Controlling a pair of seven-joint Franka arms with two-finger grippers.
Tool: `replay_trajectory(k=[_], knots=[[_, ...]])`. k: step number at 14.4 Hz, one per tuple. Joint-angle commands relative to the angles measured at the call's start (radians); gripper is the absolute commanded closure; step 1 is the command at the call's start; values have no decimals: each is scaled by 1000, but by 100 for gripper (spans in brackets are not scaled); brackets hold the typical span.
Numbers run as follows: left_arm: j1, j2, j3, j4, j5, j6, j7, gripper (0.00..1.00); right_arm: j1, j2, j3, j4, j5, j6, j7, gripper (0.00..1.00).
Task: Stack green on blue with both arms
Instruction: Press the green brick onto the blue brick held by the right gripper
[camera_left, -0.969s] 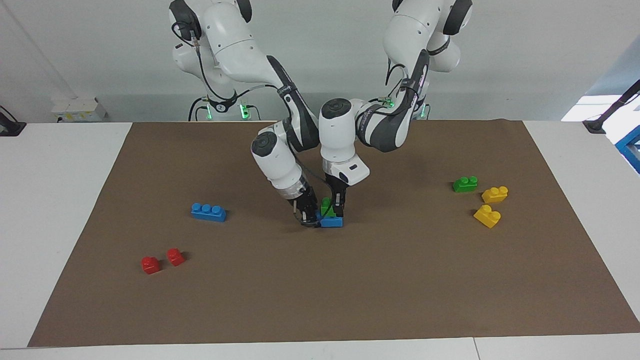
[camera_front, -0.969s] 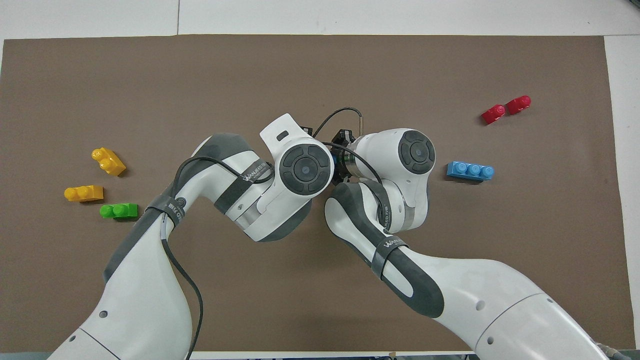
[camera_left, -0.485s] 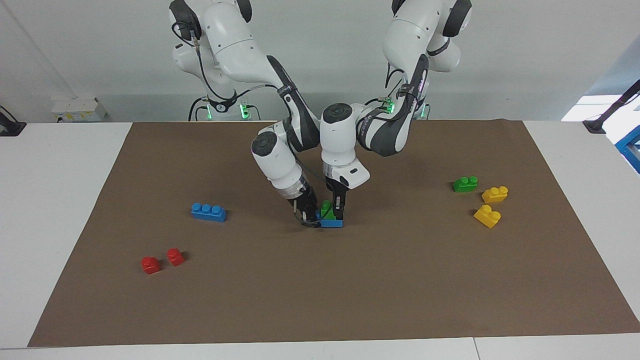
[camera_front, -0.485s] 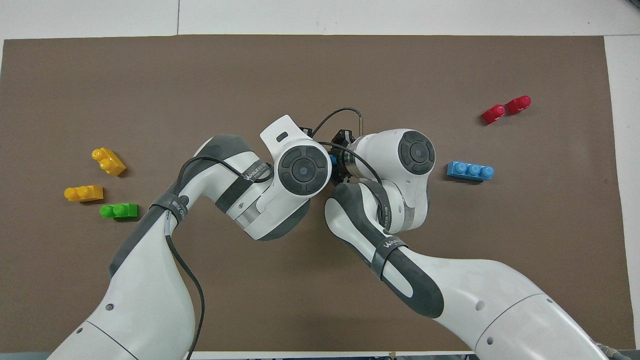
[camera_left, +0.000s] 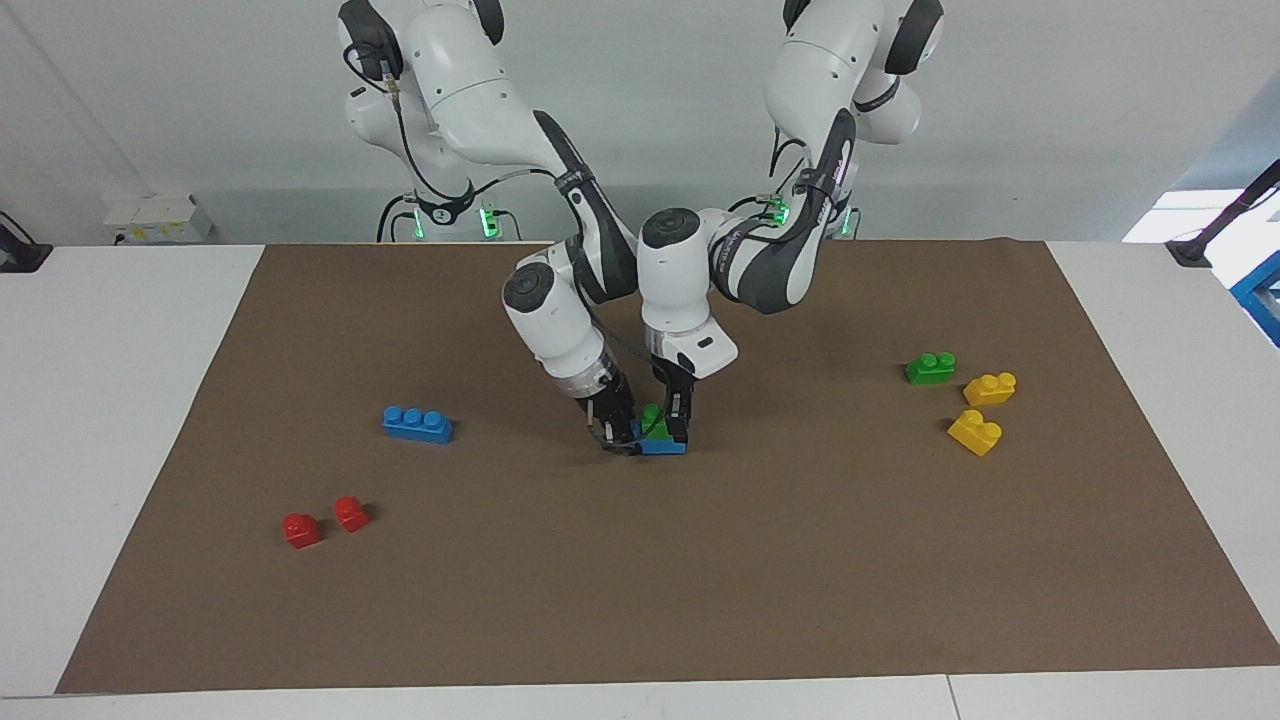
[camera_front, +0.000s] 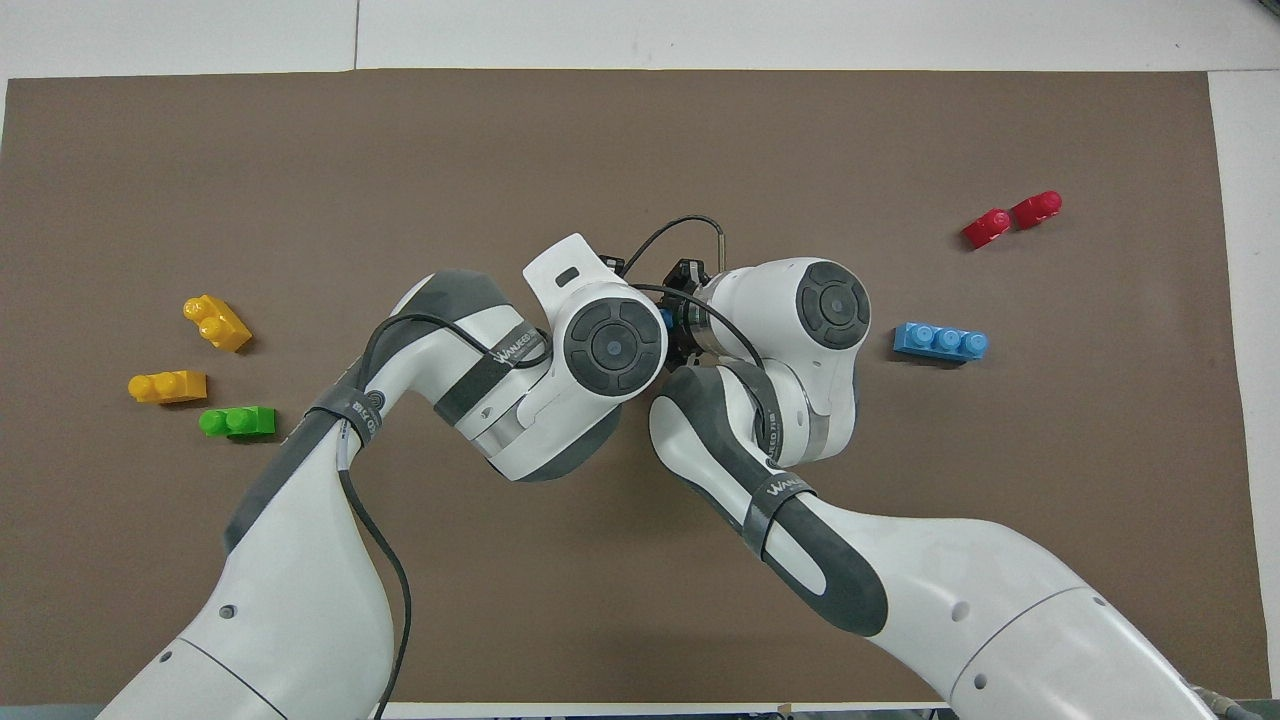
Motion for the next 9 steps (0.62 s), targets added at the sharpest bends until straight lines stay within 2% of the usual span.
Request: replay_trajectory(k=[1, 3, 4, 5, 6, 7, 8, 9], knots=[[2, -21, 3, -17, 22, 3, -1, 0, -1, 14, -2, -64, 17, 26, -46, 100], [29, -55, 0, -30, 22, -3, 3, 0, -1, 14, -2, -63, 17, 25, -48, 100], [39, -70, -3, -33, 22, -15, 5, 0, -1, 13, -2, -63, 17, 23, -48, 89], [42, -89, -3, -37, 19, -23, 12, 0, 2, 13, -2, -63, 15, 20, -55, 59], [59, -106, -3, -48, 19, -31, 20, 0, 3, 13, -2, -63, 17, 22, -64, 33], [74, -119, -3, -56, 19, -32, 29, 0, 3, 13, -1, -63, 15, 20, -64, 21], [88, -132, -3, -63, 19, -32, 57, 0, 3, 11, -2, -63, 17, 20, -64, 15], [115, -139, -5, -68, 18, -32, 95, 0, 3, 11, -2, -61, 15, 17, -64, 13]])
